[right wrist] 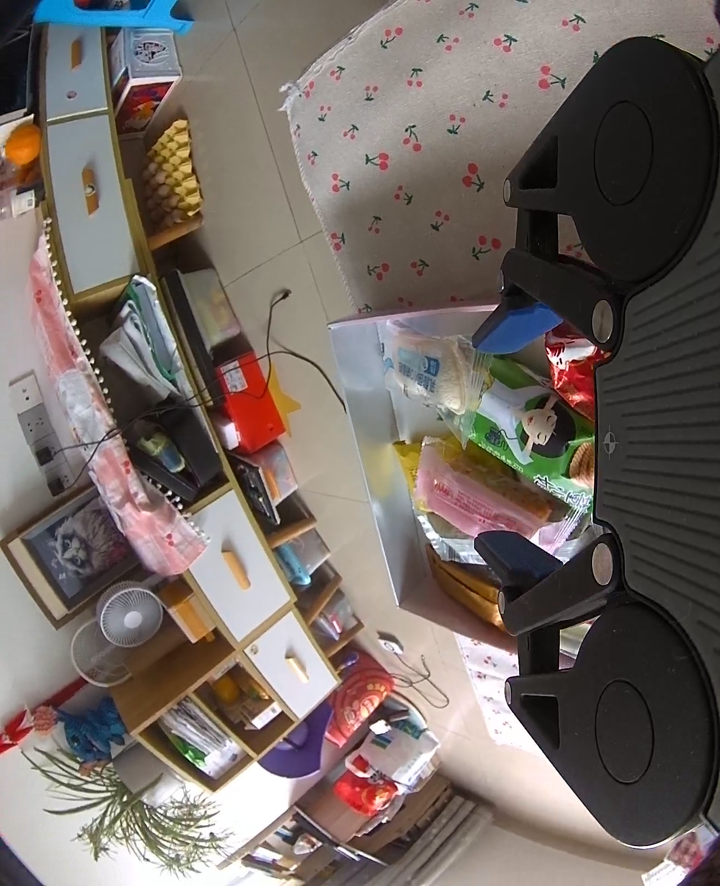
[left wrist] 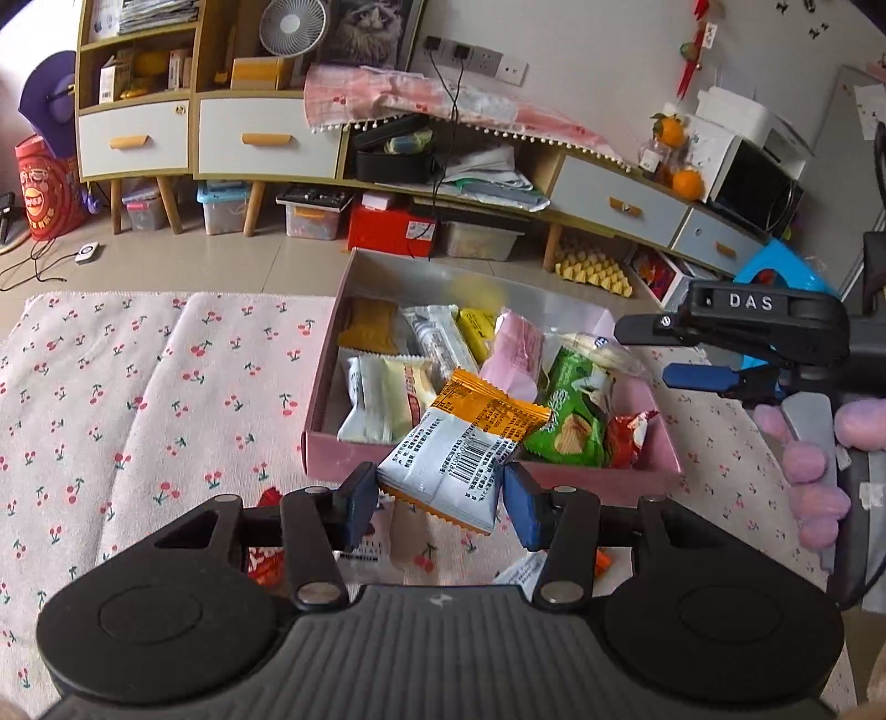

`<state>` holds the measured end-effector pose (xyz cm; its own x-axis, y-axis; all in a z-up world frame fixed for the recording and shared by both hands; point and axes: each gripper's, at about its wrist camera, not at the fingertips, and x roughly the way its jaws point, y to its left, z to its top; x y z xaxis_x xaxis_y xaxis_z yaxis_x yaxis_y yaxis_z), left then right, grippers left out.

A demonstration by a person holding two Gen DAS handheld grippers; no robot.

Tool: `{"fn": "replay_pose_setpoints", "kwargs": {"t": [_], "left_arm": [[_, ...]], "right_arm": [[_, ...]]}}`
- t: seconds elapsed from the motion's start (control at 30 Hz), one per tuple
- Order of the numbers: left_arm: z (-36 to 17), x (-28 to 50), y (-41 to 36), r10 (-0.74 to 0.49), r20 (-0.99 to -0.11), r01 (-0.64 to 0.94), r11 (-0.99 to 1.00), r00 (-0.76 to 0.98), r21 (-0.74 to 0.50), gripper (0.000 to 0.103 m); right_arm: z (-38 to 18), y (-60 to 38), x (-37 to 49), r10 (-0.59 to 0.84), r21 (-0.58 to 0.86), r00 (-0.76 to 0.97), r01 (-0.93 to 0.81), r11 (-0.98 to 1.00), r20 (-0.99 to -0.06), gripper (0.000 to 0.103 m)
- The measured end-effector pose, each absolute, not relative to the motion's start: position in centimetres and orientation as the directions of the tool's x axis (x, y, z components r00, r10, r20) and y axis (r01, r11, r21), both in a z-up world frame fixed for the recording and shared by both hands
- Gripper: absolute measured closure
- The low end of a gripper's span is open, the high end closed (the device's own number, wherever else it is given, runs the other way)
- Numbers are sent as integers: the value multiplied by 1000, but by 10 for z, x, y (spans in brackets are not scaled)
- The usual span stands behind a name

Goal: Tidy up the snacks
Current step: 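Open both tools to release the packets into the pink box, then withdraw both tools from the box back over the snack pile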

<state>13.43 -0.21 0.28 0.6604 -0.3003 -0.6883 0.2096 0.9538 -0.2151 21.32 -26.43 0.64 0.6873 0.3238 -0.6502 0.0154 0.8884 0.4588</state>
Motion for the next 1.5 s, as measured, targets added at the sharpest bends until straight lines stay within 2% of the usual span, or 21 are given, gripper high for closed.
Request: {"fn": "replay_pose_setpoints", "kwargs": {"t": [0.33, 0.67, 0.7, 0.77, 0.87, 1.0, 1.23, 1.33, 1.5], "left_arm": [[-1, 182, -31, -188, -665, 196, 978, 722, -63, 57], [2, 197, -44, -123, -639, 172, 985, 759, 15, 53], [3, 198, -44, -118, -640, 171, 985, 760, 22, 52], [5, 199, -43, -104, -642, 160, 987, 759, 30, 39], [8, 195, -39, -99, -635, 146, 989, 766, 23, 28], [12, 189, -33, -96, -642, 149, 988, 761, 29, 23], [19, 176, -14, -97, -644, 145, 989, 759, 21, 13], [22, 168, -4, -89, -644, 134, 991, 760, 21, 11], [26, 155, 13, -73, -645, 104, 995, 761, 10, 5]], "right_arm": [[-1, -259, 217, 317, 406, 663, -22, 914, -678, 31], [-3, -259, 217, 313, 381, 655, -42, 924, -688, 31], [-2, -258, 217, 312, 380, 653, -41, 924, -690, 31], [-3, -258, 217, 311, 378, 652, -41, 925, -692, 31], [-2, -258, 216, 309, 371, 651, -45, 927, -694, 31], [1, -257, 214, 310, 375, 652, -43, 926, -691, 25], [12, -246, 204, 293, 341, 644, -53, 939, -706, 25], [19, -241, 196, 286, 328, 648, -58, 943, -706, 18], [30, -234, 179, 270, 303, 649, -63, 951, -711, 18]]}}
